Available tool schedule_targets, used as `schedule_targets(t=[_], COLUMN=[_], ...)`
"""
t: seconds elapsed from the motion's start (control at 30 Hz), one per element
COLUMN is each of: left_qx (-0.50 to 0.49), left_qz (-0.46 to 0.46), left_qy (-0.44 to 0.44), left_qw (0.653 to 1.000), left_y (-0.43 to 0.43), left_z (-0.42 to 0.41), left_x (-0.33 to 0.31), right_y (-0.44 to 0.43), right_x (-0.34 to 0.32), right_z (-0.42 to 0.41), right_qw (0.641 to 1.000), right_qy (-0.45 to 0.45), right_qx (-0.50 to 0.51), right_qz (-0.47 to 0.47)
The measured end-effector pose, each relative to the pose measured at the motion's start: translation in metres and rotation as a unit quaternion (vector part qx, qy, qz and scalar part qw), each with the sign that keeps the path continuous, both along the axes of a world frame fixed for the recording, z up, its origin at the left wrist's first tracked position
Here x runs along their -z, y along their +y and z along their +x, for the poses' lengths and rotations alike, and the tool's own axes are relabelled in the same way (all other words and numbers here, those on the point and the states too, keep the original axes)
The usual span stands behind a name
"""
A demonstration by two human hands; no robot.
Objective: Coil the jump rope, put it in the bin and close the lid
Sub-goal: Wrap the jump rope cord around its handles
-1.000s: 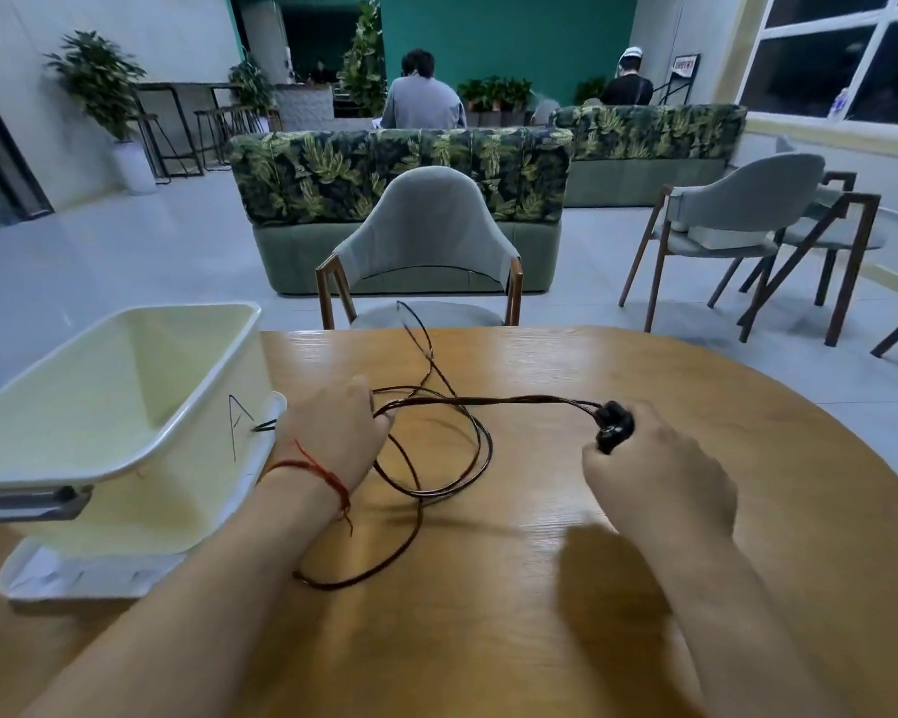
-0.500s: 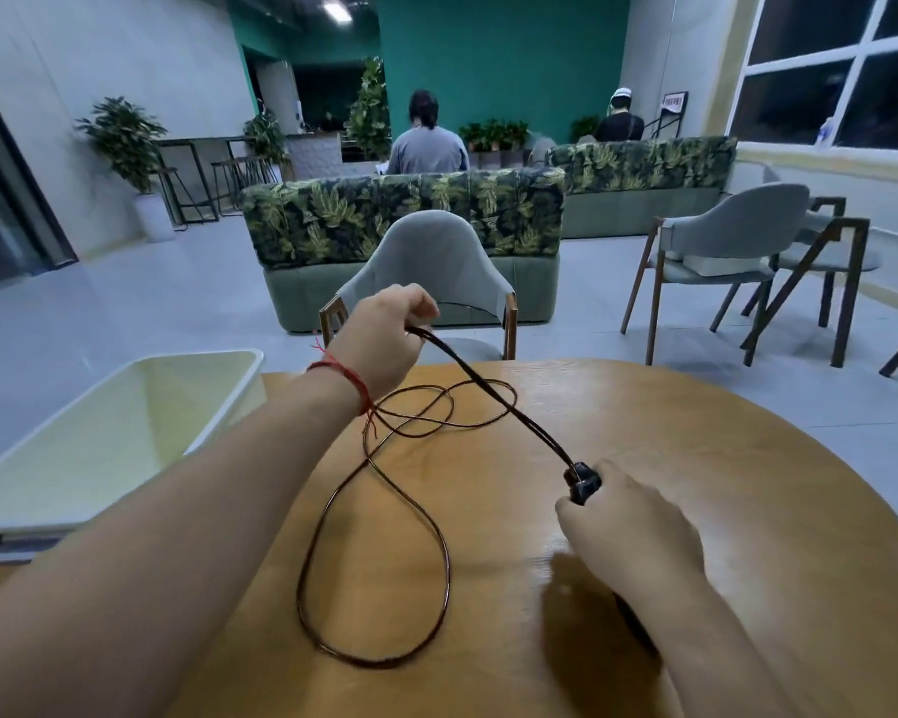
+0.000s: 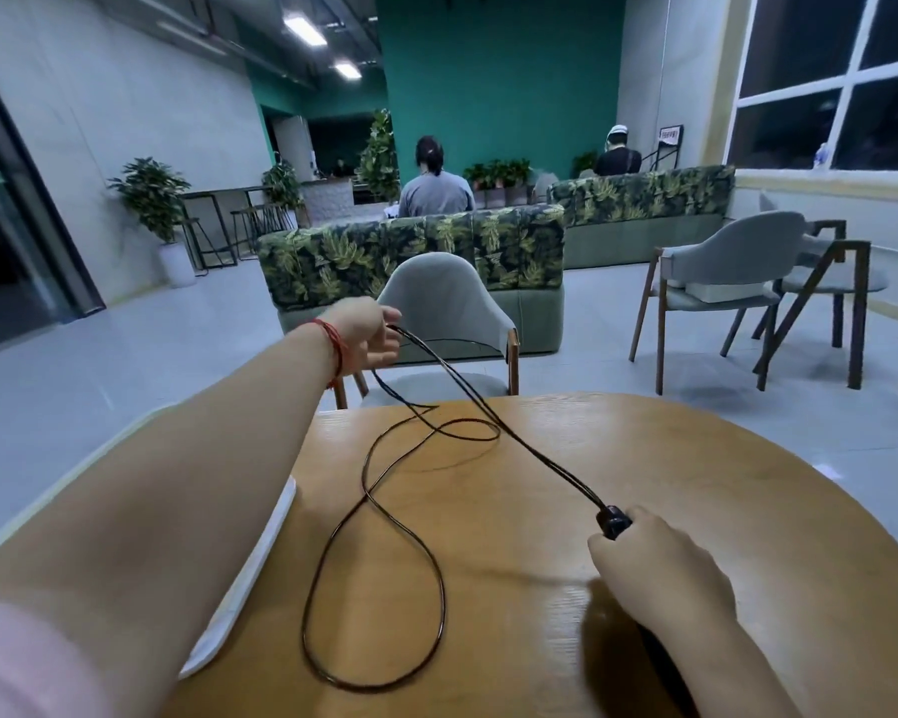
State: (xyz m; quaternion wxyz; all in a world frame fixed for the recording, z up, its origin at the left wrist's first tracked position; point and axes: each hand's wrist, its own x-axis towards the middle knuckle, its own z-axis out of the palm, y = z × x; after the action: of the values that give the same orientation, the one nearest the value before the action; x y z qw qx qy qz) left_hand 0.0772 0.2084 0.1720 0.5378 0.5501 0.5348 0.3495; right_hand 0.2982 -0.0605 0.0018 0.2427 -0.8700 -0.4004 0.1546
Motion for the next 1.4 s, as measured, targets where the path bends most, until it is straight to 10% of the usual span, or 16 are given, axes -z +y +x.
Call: schedule_targets(t=[0.1,0.2,0.47,0.63,0.77,0.9,1.27,1.4], left_qx=[-0.026,-0.097,-0.078,-0.003,0.161,0.06,-0.029,-0.055], left_qz=[-0.031,-0.059,-0.202,0.147,0.289,0.264,-0.001,0.059], left_qy=[-0.328,-0.418,-0.072,0.102,-0.019,-0.156,0.076,0.227], left_qw=[0.944,0.901,0.974,0.984,0.944,0.95,0.997,0.971], left_y=[0.017,0.042,0.073,0.077,0.035,0.041,0.078,0.075], left_z=[-0.002,0.001,-0.058,-0.015,0.04,0.046,-0.015,-0.033], left_x=[-0.039,-0.059,0.009,0.011,-0.014,-0.02,0.104,0.127], right_y=[-0.003,-0.001,0.001,0.007,0.011,0.011,0.014,0.015], right_x=[0.005,0.009,0.009,0.01,0.011,0.013,0.012,0.008], right_z=[0.003,0.004,0.015,0.008,0.002,0.002,-0.004,-0.009], right_qw=[0.999,0.998,0.998,0.998,0.998,0.998,0.997,0.996], right_qy=[0.016,0.021,0.031,0.02,0.021,0.014,0.001,0.04], right_qx=[-0.009,-0.023,-0.013,-0.024,-0.031,-0.026,-0.046,-0.056], right_qz=[-0.027,-0.048,-0.053,-0.052,-0.056,-0.055,-0.064,-0.064])
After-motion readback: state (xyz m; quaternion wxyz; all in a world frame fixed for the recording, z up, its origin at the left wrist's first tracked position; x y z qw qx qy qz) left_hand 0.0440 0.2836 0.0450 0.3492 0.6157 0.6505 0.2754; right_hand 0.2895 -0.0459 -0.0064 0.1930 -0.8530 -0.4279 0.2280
